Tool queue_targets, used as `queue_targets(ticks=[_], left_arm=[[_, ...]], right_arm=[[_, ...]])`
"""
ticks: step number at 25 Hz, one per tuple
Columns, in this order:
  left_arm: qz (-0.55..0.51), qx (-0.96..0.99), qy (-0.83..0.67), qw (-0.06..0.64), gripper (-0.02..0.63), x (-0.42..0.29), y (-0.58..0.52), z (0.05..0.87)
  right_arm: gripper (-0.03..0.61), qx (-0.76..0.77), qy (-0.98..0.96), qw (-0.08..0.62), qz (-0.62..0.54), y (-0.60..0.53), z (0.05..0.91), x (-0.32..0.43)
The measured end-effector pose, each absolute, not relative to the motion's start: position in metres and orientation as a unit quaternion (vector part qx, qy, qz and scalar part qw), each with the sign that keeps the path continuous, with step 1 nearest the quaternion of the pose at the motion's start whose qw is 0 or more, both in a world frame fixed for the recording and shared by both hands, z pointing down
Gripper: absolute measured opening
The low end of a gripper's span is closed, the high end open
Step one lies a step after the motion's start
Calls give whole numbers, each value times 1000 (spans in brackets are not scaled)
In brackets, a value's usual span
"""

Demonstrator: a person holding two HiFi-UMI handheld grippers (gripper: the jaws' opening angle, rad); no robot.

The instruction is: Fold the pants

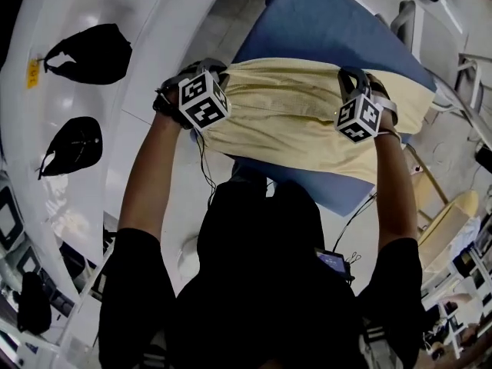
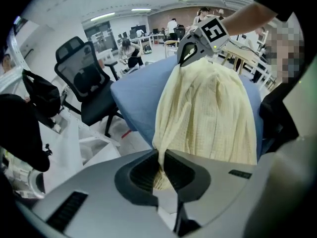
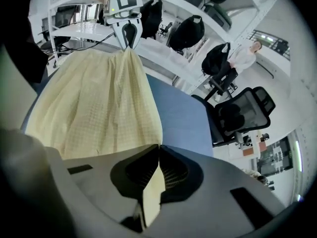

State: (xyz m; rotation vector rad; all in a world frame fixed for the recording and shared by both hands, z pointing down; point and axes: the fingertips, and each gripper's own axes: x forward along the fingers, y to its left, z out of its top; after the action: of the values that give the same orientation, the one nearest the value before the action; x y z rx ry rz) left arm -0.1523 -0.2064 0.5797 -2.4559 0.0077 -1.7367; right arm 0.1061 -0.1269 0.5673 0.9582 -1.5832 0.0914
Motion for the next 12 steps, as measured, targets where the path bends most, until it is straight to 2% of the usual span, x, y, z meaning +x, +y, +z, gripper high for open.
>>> queue_targets(ticks=[5,12], left_arm=[[-562,-812,80,137,46,-167,-170,549],[-561,-807,111,148,48,-198,-87,532]], right_arm=[[11,459,-672,582,-12,-72,523,88],[11,455,-672,584,-20,38,503,49]])
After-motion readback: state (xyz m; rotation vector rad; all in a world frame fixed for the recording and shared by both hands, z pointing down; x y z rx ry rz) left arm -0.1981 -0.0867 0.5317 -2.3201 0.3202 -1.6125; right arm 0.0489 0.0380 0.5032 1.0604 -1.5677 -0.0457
